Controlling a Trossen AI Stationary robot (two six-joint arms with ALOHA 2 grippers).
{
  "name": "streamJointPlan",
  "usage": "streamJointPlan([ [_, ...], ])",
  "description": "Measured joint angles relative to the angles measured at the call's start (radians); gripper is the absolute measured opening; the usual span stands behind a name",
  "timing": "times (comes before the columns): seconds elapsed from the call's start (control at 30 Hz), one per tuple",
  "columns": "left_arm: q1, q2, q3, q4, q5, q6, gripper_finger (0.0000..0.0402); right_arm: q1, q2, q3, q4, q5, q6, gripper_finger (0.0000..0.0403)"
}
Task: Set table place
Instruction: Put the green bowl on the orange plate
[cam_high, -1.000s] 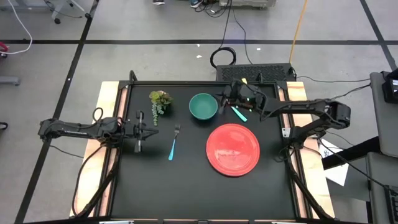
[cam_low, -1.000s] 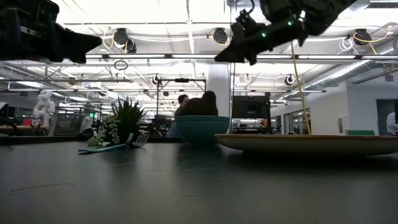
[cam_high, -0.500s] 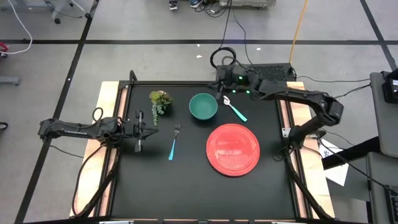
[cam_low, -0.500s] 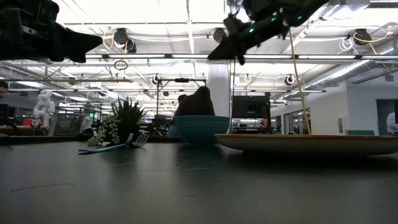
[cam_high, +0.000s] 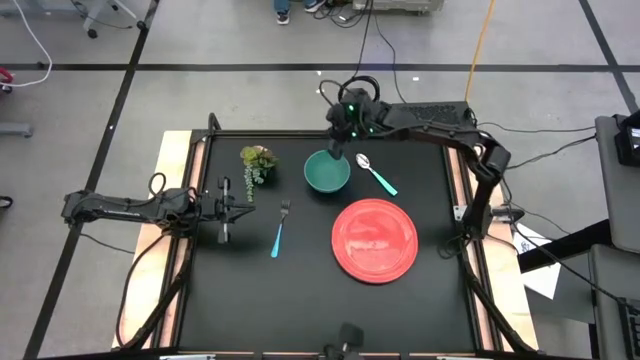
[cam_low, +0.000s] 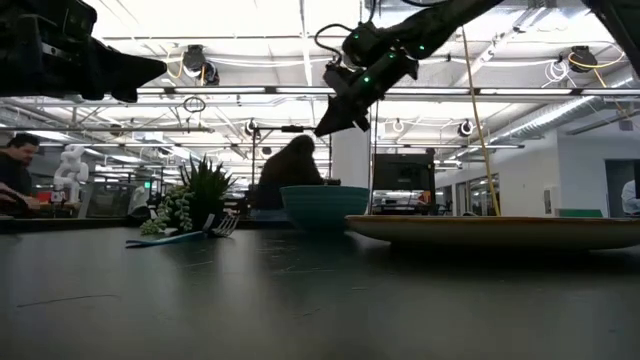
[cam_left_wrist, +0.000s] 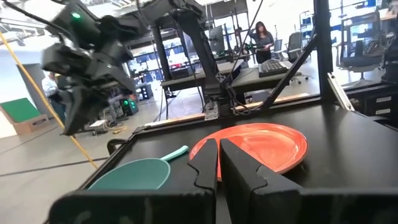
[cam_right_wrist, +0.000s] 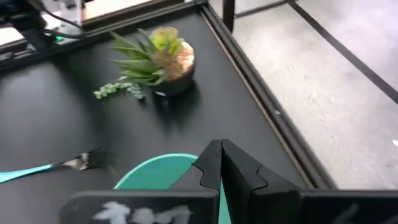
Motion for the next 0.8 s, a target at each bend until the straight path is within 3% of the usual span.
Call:
streamJointPlan([
  [0.2, 0.000, 0.000, 0.000, -0.005, 0.000, -0.015, 0.0024, -0.014, 0.041, 0.128, -0.199, 0.000, -0.043, 0.0000],
  [0.53, 0.000, 0.000, 0.000, -0.029, 0.000, -0.059, 0.0024, -0.006, 0.041, 0.130, -0.436, 0.001, -0.254, 0.0000],
  [0.8, 0.000, 0.000, 0.000, -0.029, 0.000, -0.059, 0.0024, 0.066, 0.041, 0.130, -0.512, 0.000, -0.402, 0.0000],
])
